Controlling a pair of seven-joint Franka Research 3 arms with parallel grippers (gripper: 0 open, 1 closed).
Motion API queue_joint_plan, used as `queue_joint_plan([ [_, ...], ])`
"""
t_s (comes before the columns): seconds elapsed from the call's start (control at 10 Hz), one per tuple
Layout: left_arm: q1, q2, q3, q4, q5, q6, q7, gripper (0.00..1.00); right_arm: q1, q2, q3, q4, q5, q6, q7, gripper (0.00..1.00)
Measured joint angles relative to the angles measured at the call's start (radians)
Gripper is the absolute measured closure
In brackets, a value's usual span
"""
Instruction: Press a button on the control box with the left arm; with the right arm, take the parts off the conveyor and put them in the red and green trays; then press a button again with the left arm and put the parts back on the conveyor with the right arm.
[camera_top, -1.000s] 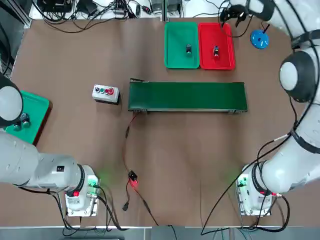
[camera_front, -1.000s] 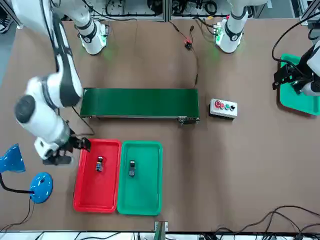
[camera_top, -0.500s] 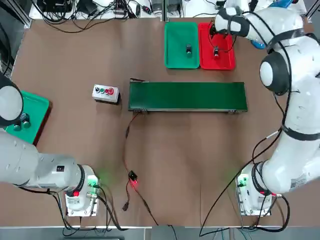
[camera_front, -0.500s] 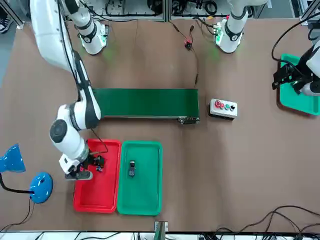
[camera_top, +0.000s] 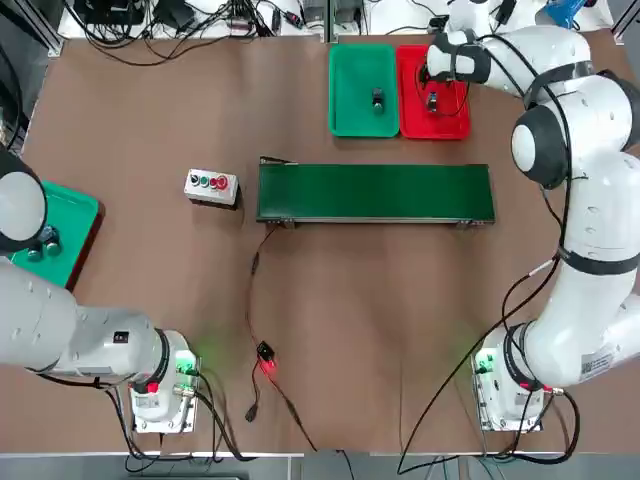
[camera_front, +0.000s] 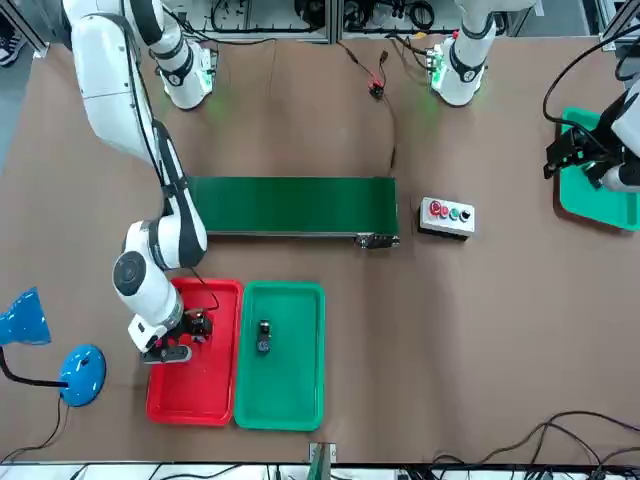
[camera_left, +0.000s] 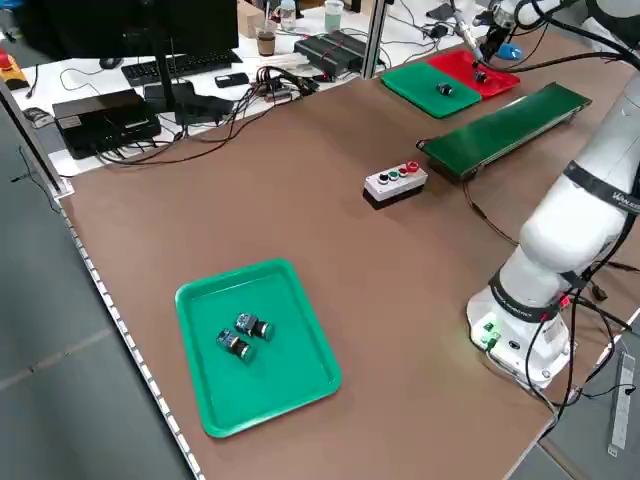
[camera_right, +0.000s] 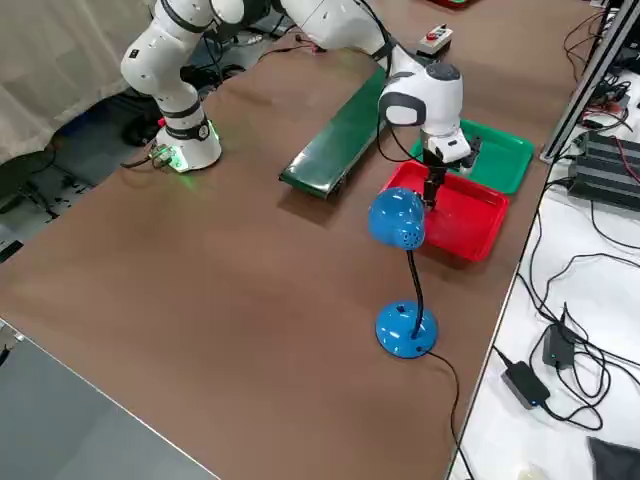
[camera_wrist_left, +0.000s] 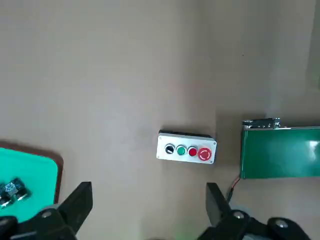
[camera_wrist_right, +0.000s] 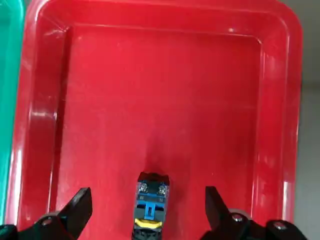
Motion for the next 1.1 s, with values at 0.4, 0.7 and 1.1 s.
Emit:
queue_joint_plan([
  [0.4, -0.001, 0.0, 0.0, 0.0, 0.0, 0.0, 0.0, 0.0, 0.0, 0.018, 0.0, -0.065, 0.0, 0.098, -0.017, 0.02],
  [0.7, -0.001, 0.0, 0.0, 0.0, 0.0, 0.0, 0.0, 0.0, 0.002, 0.018, 0.001, -0.085, 0.0, 0.117, -0.022, 0.15],
  [1.1, -0.003, 0.0, -0.001, 0.0, 0.0, 0.0, 0.0, 0.0, 0.004, 0.018, 0.003, -0.085, 0.0, 0.116, -0.023, 0.67],
])
